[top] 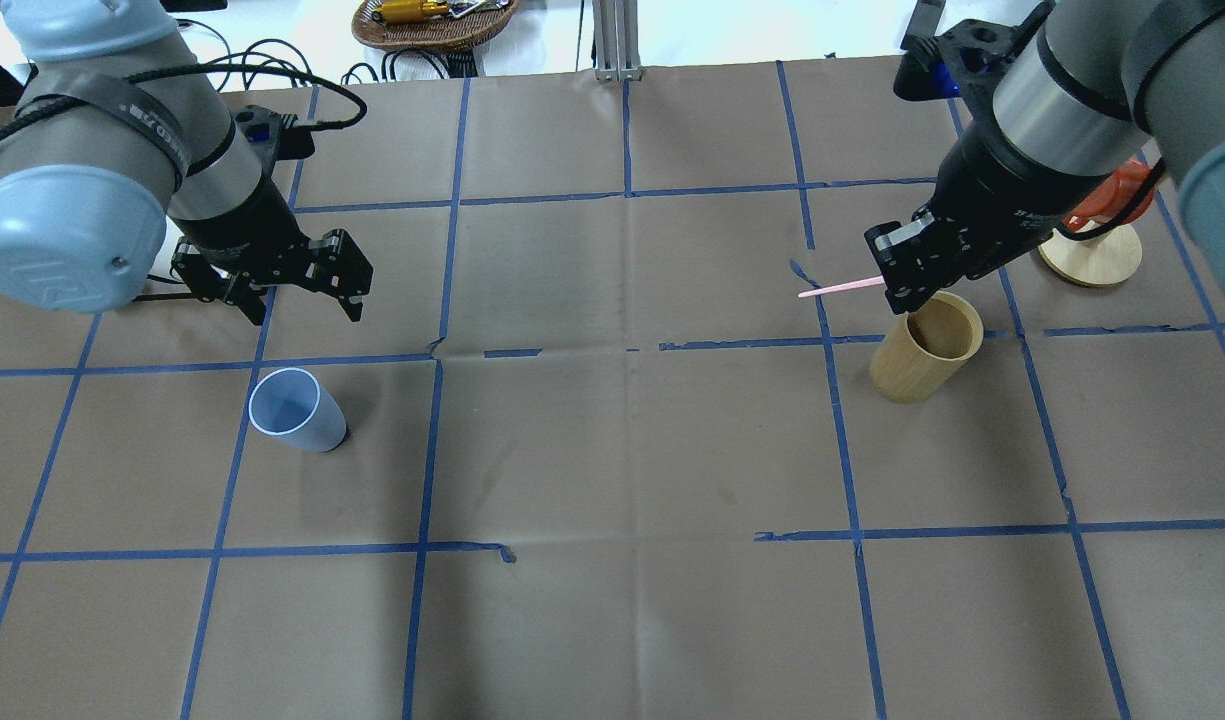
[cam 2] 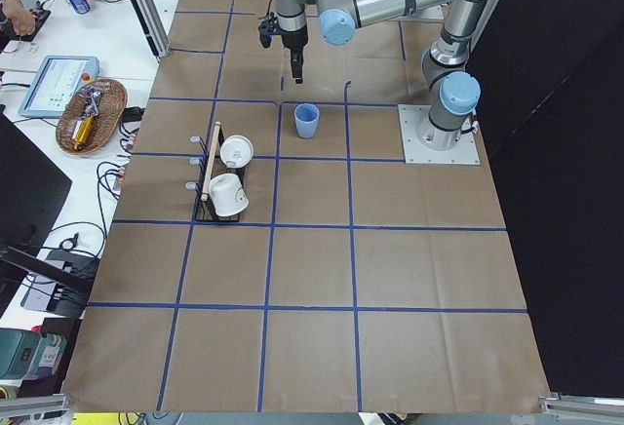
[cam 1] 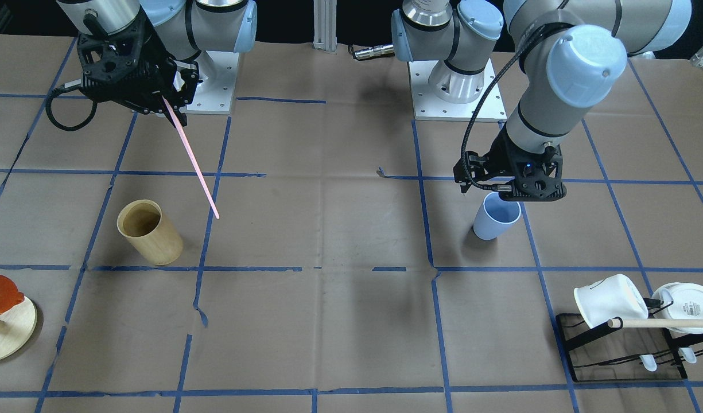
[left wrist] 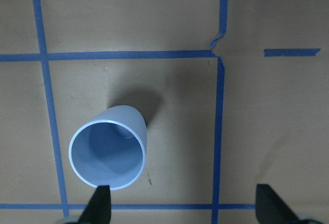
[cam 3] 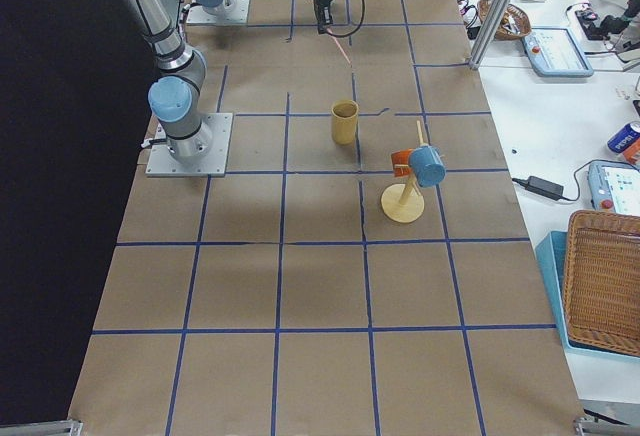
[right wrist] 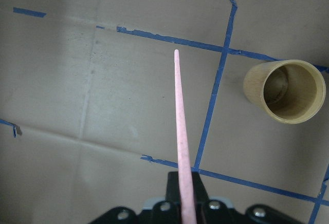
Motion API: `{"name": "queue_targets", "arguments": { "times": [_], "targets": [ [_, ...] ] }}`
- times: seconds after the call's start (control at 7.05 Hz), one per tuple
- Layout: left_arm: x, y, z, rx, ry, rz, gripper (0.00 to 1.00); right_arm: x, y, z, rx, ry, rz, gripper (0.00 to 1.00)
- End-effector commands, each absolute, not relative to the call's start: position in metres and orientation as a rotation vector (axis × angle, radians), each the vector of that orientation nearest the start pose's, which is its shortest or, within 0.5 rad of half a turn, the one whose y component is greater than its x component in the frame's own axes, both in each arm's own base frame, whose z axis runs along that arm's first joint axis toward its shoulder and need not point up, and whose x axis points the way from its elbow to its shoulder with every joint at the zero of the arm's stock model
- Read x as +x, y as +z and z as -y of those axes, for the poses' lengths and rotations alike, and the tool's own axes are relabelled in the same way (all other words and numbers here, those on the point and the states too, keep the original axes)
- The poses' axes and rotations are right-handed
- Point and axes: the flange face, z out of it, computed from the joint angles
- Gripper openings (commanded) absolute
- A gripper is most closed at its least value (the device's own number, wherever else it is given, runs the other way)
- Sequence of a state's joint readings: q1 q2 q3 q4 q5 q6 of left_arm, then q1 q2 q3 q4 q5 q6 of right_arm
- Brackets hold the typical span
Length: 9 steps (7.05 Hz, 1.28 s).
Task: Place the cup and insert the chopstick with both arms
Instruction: 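Grasp the light blue cup with the left gripper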
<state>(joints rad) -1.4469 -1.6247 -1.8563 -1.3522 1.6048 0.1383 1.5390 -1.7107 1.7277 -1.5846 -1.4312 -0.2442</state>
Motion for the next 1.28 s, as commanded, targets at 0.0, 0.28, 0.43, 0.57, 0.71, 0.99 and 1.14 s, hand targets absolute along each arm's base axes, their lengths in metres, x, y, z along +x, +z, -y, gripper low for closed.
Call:
{"name": "queue_targets", "arguments": {
  "times": [0.0,0.28,0.43,0.57,0.71,0.99,1.14],
  "targets": [
    [-0.045,0.300,0.476,0.054,0.216,-3.124,0.95,0.136,0.469,0.436,-0.329,-0.030,-2.985,0.08],
    [-0.046,0.279,0.476,0.049,0.225,-3.127,0.95,0.137,0.469,0.436,-0.327,-0.033,-2.986,0.08],
    [-0.045,0.271,0.474,0.045,0.225,-3.127,0.95,0.137,0.469,0.436,-0.327,-0.033,-2.986,0.08],
    [-0.045,0.262,0.478,0.047,0.222,-3.127,0.93,0.136,0.469,0.436,-0.329,-0.030,-2.985,0.08],
    [-0.045,0.252,0.482,0.050,0.241,-3.128,0.89,0.136,0.469,0.437,-0.329,-0.037,-2.986,0.08],
    [-0.044,0.246,0.483,0.052,0.258,-3.127,0.57,0.136,0.468,0.436,-0.329,-0.033,-2.985,0.08],
    [-0.044,0.244,0.484,0.060,0.266,-3.126,0.23,0.136,0.468,0.436,-0.329,-0.033,-2.985,0.08]
  ]
}}
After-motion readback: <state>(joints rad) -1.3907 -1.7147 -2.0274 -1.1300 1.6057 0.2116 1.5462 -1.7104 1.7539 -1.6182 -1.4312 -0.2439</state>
